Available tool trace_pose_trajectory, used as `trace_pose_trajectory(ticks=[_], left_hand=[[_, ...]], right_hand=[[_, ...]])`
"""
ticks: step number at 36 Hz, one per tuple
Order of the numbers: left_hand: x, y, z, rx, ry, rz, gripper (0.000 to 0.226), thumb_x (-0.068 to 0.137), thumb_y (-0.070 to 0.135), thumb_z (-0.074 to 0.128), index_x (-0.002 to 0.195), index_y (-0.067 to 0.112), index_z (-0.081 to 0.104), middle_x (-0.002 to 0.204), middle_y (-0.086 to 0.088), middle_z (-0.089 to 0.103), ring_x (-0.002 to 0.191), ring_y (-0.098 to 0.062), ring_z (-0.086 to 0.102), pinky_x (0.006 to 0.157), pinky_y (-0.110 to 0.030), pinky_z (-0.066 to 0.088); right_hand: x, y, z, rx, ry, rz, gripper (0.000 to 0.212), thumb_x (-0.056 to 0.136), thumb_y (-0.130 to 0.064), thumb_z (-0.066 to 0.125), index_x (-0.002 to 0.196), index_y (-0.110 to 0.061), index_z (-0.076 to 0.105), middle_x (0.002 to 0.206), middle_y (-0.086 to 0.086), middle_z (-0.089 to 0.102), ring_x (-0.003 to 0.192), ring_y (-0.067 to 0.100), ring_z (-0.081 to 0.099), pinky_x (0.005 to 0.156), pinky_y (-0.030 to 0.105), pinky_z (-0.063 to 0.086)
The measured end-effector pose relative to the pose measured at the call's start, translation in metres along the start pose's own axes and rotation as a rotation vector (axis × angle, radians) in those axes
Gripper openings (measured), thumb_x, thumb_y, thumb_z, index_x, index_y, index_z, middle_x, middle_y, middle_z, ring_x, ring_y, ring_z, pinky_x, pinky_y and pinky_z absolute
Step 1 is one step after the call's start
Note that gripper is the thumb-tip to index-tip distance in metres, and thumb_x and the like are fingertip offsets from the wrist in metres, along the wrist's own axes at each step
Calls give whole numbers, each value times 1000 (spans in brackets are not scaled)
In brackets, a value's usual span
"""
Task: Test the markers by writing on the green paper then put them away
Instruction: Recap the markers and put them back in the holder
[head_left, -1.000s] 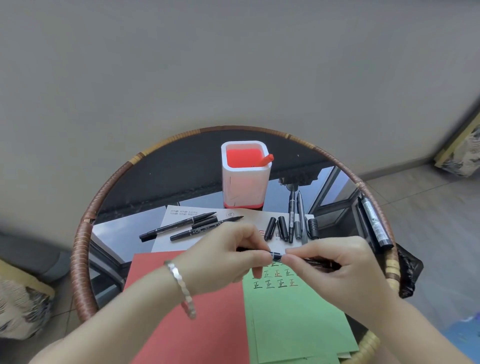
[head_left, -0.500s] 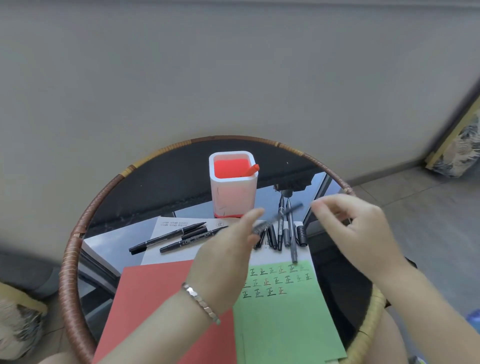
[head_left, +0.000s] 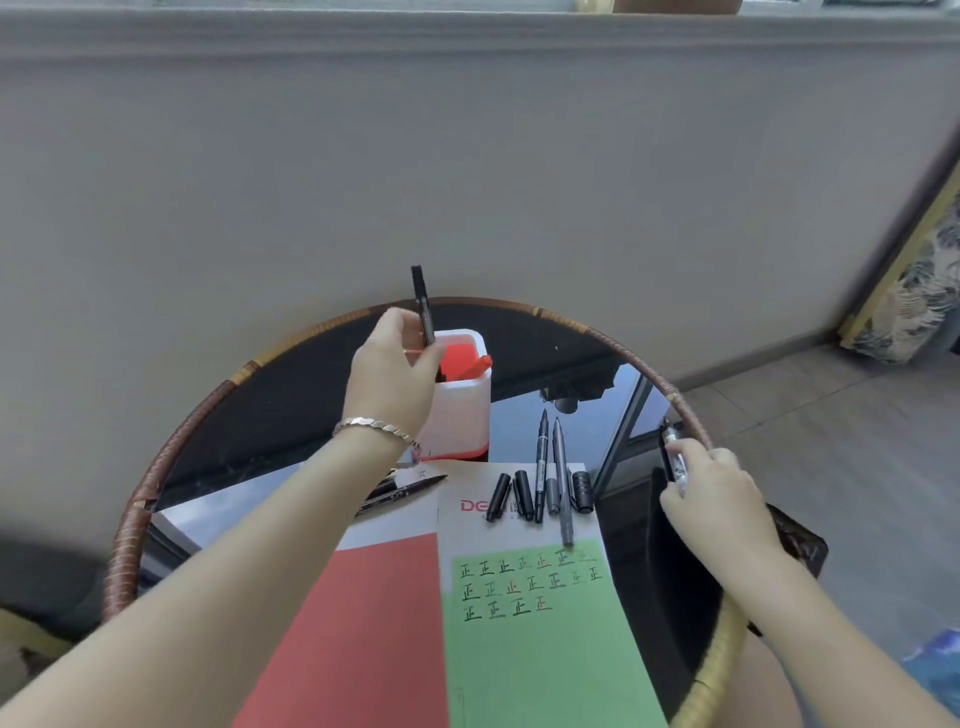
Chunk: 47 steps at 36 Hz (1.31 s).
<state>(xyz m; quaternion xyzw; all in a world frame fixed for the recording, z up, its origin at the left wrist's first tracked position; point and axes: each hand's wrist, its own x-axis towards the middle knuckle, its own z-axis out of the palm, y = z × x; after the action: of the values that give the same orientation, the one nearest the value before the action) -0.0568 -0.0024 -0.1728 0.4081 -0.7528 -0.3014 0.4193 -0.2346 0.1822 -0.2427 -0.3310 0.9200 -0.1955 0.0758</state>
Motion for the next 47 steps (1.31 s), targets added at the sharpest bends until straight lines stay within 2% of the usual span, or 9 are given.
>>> trace_pose_trajectory(ticks=[6, 13, 18, 22, 29, 34, 38, 42, 47], left_hand=[[-14, -7, 0, 188, -86, 124, 24, 87, 13, 57, 110, 14, 51, 96, -4, 65, 93, -24, 59, 79, -38, 50], [-59, 7, 12, 118, 151, 450, 43, 79, 10, 58, 120, 10, 43, 120, -5, 42, 113, -20, 38, 102, -17, 23], [-85, 9, 47, 240, -243, 625, 23, 78, 13, 61, 101, 13, 60, 104, -2, 63, 103, -17, 50, 94, -31, 38], [-87, 12, 76, 466, -622, 389, 44, 87, 37, 56, 127, 21, 46, 132, 5, 49, 131, -13, 26, 104, -30, 20], [-82, 12, 96, 621, -656, 459, 32, 90, 19, 52, 122, 17, 50, 122, 0, 54, 121, -21, 35, 95, -31, 25], [-88, 23, 75, 43, -390, 282, 35, 92, 17, 51, 127, 16, 49, 112, -2, 59, 100, -16, 55, 90, -26, 40], [-89, 32, 43, -353, -240, 23, 27, 96, 5, 32, 98, 19, 55, 82, 1, 61, 69, -6, 62, 57, -13, 46], [-85, 20, 19, -442, -199, -300, 29, 95, 2, 29, 82, 15, 52, 68, -2, 55, 43, -3, 47, 42, -15, 39], [-90, -6, -3, -625, -259, -646, 25, 93, 18, 47, 73, 10, 61, 62, -1, 55, 45, -7, 43, 39, -14, 37]], right_hand=[[-15, -2, -5, 337, -51, -48, 35, 82, -7, 50, 114, -19, 55, 104, 6, 56, 84, 18, 52, 54, 20, 34], [-32, -5, -13, 492, -69, -75, 28, 83, -9, 52, 106, -24, 59, 102, -4, 57, 82, 15, 57, 57, 19, 43], [-37, -1, -16, 535, -54, -91, 26, 83, -8, 51, 100, -26, 60, 95, -11, 59, 62, 14, 53, 44, 12, 38], [-40, 2, -19, 574, -22, -87, 28, 81, -5, 53, 93, -28, 62, 93, -10, 61, 69, 14, 58, 46, 10, 38], [-46, 8, -25, 636, -10, -89, 30, 80, -4, 53, 92, -30, 62, 91, -9, 64, 75, 15, 61, 51, 10, 42], [-50, 6, -28, 675, 10, -93, 31, 81, -4, 53, 92, -32, 63, 93, -10, 66, 78, 15, 61, 60, 18, 48], [-54, -1, -32, 711, 19, -129, 33, 82, -3, 53, 90, -34, 61, 92, -8, 65, 74, 16, 57, 57, 21, 49], [-59, -12, -31, 717, -19, -171, 32, 83, -4, 53, 88, -35, 61, 90, -11, 65, 82, 18, 55, 57, 24, 49], [-67, -28, -24, 687, -54, -254, 31, 81, -5, 55, 86, -35, 62, 82, -11, 67, 67, 6, 56, 55, 11, 42]])
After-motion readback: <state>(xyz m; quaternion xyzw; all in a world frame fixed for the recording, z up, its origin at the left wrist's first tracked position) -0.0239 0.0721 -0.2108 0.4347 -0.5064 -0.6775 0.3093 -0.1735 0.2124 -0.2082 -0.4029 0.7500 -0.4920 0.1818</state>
